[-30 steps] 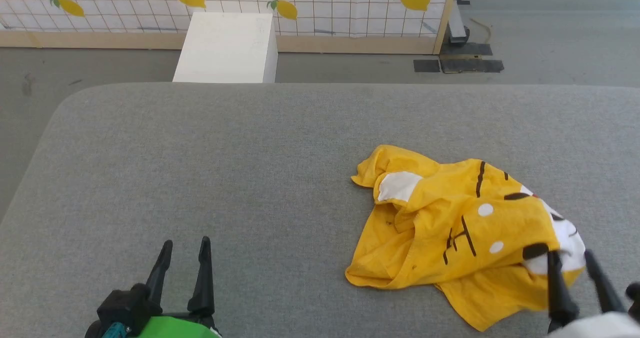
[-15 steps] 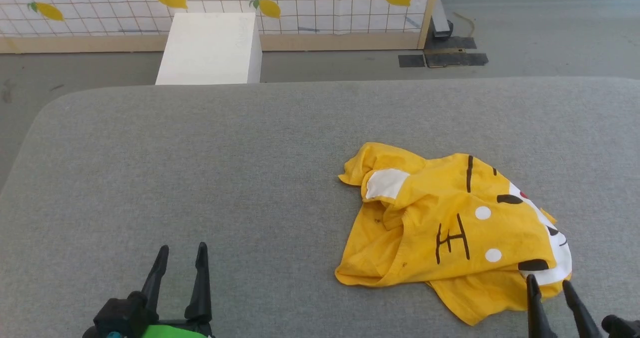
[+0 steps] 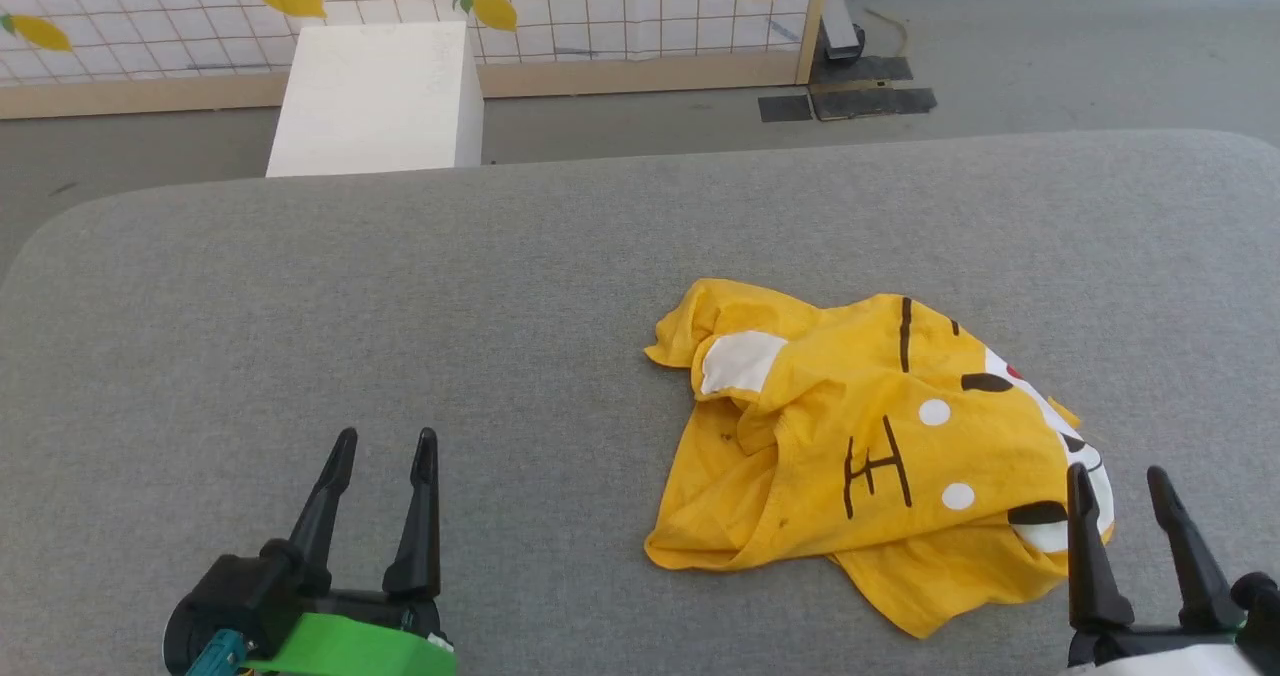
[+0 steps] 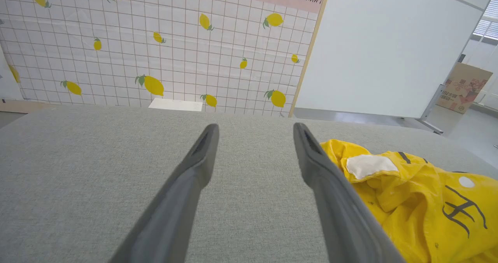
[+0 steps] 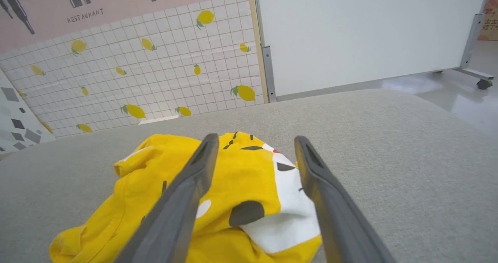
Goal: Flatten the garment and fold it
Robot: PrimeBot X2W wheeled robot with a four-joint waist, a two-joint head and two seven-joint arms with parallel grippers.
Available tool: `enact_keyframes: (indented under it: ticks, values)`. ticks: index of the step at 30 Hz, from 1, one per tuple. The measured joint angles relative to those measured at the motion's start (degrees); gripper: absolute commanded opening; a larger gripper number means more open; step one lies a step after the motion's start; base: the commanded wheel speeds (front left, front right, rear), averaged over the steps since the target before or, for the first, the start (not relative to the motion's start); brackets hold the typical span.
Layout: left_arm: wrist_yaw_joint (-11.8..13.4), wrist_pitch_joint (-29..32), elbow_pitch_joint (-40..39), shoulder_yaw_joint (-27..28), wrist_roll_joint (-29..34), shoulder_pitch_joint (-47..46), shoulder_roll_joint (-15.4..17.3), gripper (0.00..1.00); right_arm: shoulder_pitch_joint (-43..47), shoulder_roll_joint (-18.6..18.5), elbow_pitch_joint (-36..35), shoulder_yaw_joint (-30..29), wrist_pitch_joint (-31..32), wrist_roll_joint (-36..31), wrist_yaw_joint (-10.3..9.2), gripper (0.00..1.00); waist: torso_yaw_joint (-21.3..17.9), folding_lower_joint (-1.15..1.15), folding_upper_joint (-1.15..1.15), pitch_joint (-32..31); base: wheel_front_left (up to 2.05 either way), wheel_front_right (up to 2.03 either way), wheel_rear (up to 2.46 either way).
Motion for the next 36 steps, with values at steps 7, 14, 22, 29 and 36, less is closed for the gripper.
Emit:
enact_keyframes:
  ticks: [7, 14, 22, 29, 36]
  values:
    - [0.0, 1.0, 0.81, -1.22, -0.02, 0.04, 0.4, 1.0, -0.68, -0.01, -3.79, -0.46, 1.6, -0.69, 0.0, 1.0, -0.56, 0.0, 0.0, 0.36, 0.0, 0.0, 0.0]
    - [0.0, 13.71, 0.04, -14.96, -3.68, -7.13, 5.77, 1.0, -0.63, -0.01, -4.05, -1.04, 1.82, -0.65, 0.0, 1.0, 0.61, 0.0, 0.0, 1.03, 0.0, 0.0, 0.0]
    - [-0.15, 30.15, 0.92, -36.22, -15.3, -20.53, 12.89, 1.0, -2.32, -0.01, -3.9, -0.63, 1.72, -0.48, 0.0, 1.0, 1.22, 0.0, 0.0, 2.8, 0.0, 0.0, 0.0]
    - [-0.18, 29.62, 11.68, -44.02, -14.06, -28.46, 14.81, 1.0, -3.95, 0.0, -2.52, 1.04, 0.29, 0.63, 0.0, 1.0, -0.24, 0.0, 0.0, 4.5, 0.0, 0.0, 0.0]
    - [-0.18, 27.3, 22.19, -47.49, -16.67, -30.76, 13.92, 1.0, -5.31, -0.01, -2.2, 1.66, -0.71, 0.74, 0.0, 1.0, -2.47, 0.0, 0.0, 6.31, 0.0, 0.0, 0.0]
